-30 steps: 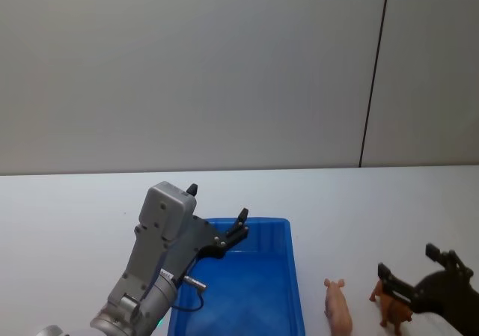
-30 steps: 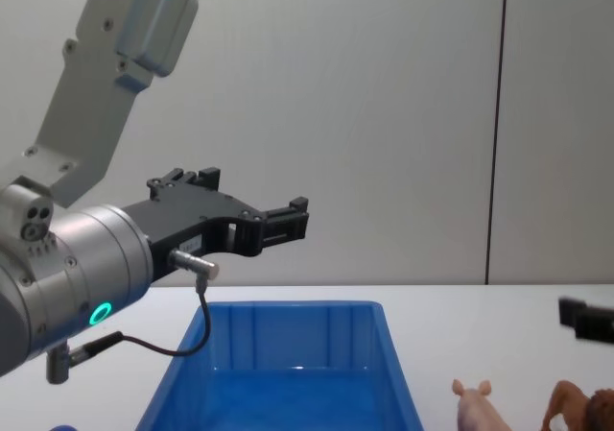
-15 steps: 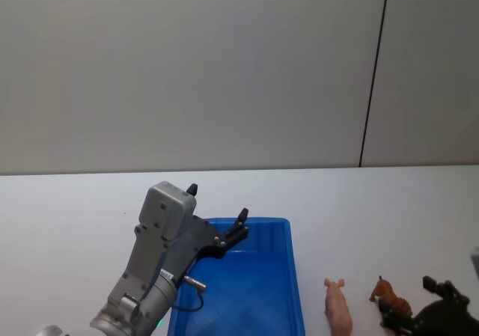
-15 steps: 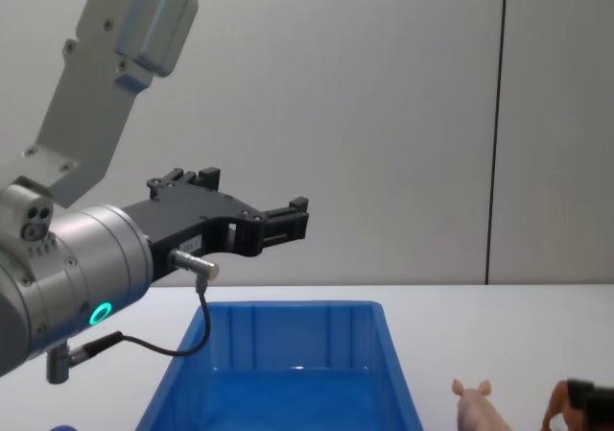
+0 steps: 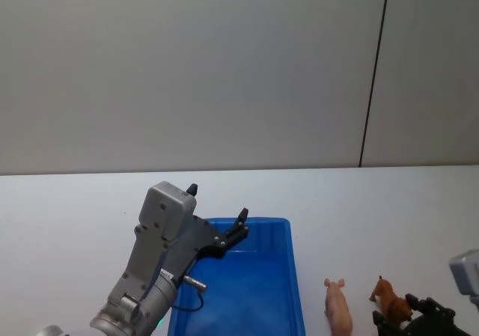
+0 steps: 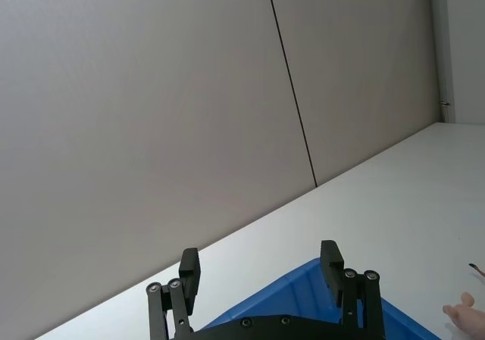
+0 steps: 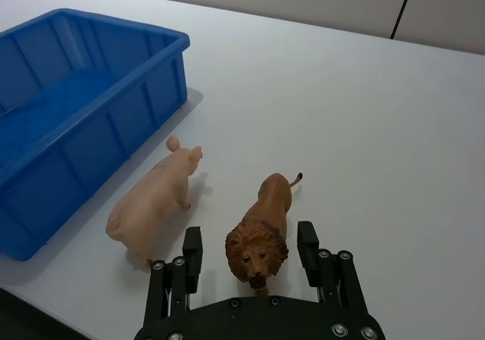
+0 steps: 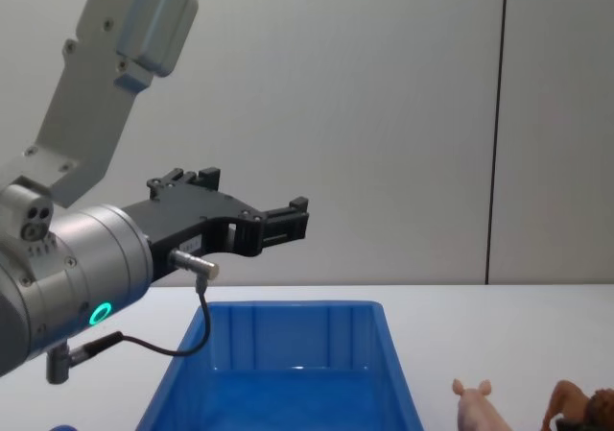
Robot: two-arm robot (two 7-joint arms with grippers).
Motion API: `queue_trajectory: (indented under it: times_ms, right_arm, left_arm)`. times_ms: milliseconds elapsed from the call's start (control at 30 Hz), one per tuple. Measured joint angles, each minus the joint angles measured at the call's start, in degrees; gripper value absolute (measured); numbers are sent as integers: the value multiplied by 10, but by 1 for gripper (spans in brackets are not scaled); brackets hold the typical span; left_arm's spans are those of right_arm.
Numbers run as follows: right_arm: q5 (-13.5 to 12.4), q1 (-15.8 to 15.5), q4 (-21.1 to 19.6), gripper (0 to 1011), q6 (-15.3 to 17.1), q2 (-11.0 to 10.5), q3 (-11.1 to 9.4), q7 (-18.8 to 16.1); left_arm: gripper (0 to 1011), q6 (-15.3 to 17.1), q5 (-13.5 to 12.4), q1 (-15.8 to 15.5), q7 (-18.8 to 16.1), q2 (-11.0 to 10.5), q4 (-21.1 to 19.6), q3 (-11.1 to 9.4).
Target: Pick up the two dolls from the table and place them into the box.
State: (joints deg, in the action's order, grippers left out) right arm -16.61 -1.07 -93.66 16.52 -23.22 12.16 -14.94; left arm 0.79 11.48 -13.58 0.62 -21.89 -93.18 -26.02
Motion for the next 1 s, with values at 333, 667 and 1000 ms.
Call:
queue_trajectory:
  times_ms: [333,667,1000]
  right_arm:
    - [8,11,15,496,5,10,6,0]
    - [28,17,4,443,-19,14,8,12]
    - [48,31,-21,443,-46,20,9,14]
  left_arm:
    - [1002,0,0,0,0,0,0,0]
    - [1002,0,0,0,0,0,0,0]
    - [1002,0,0,0,0,0,0,0]
